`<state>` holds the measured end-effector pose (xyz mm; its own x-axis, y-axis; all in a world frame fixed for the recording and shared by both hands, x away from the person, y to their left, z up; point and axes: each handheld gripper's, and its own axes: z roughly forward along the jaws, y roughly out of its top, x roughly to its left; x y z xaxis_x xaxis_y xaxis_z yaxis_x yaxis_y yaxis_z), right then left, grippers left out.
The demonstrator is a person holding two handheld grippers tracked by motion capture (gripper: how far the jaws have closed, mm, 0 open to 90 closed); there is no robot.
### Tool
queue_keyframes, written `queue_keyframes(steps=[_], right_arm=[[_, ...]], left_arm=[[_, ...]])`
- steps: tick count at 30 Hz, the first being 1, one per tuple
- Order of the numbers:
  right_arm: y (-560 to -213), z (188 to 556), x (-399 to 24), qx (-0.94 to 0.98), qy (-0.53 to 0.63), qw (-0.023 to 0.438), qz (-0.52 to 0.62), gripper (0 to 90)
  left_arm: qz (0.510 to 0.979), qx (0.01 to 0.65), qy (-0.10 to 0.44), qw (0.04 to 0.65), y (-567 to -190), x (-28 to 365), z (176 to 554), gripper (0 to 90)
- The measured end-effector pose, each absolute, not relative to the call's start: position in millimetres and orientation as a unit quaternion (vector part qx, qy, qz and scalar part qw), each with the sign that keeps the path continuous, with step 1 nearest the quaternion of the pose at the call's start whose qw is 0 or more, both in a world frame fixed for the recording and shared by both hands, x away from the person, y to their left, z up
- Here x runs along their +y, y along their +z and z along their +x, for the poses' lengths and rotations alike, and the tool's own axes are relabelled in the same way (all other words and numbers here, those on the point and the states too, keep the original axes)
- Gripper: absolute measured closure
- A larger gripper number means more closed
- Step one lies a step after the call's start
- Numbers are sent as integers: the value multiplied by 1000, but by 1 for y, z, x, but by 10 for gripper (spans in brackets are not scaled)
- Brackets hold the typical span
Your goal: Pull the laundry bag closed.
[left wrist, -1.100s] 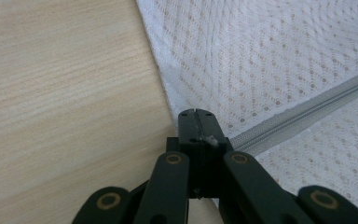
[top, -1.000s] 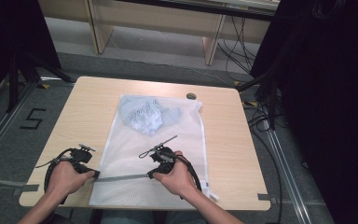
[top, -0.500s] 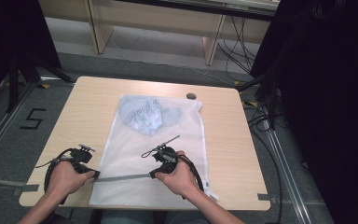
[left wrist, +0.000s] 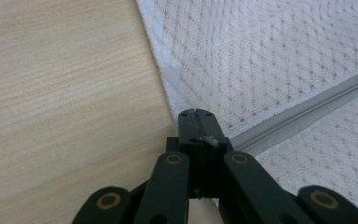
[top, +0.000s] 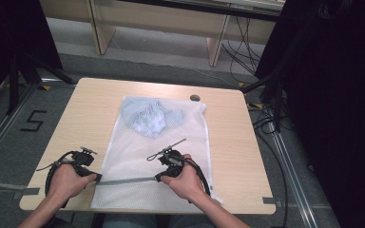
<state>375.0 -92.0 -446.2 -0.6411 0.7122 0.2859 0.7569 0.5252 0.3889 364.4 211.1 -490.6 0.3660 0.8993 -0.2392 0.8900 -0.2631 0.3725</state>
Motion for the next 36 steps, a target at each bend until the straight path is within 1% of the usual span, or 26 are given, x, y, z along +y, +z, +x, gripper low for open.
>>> queue_keyframes(steps=[1, 3, 5, 7, 10, 11, 13, 23, 26, 32, 34, 36], right_arm=[[-445, 374, -92, -868, -242, 52, -430, 871], [-446, 376, -94, -875, -244, 36, -415, 871], [-445, 376, -95, -872, -246, 45, -421, 872], [-446, 376, -96, -875, -239, 34, -420, 871], [-446, 377, -98, -875, -243, 34, -418, 871], [-445, 375, -97, -871, -240, 36, -427, 871], [-445, 375, -98, -868, -247, 43, -428, 871], [-446, 375, -103, -871, -249, 38, -421, 871], [-445, 374, -104, -867, -246, 46, -430, 871], [-446, 376, -107, -868, -250, 42, -426, 871], [-447, 376, -109, -871, -247, 33, -423, 871], [-446, 376, -110, -868, -243, 39, -431, 871]], left_arm=[[794, 563, 10, 227, -491, 211, 364, 899], [794, 563, 11, 227, -491, 211, 364, 900], [794, 564, 10, 227, -491, 211, 364, 900], [794, 563, 11, 227, -491, 211, 364, 900], [794, 564, 11, 228, -491, 211, 364, 899], [787, 571, 13, 233, -491, 209, 364, 900], [796, 562, 10, 226, -491, 211, 364, 900], [789, 568, 13, 231, -491, 210, 364, 899], [788, 570, 13, 233, -491, 210, 364, 899], [788, 569, 13, 233, -491, 210, 364, 900], [788, 569, 13, 232, -491, 210, 364, 900], [788, 570, 13, 232, -491, 210, 364, 899]])
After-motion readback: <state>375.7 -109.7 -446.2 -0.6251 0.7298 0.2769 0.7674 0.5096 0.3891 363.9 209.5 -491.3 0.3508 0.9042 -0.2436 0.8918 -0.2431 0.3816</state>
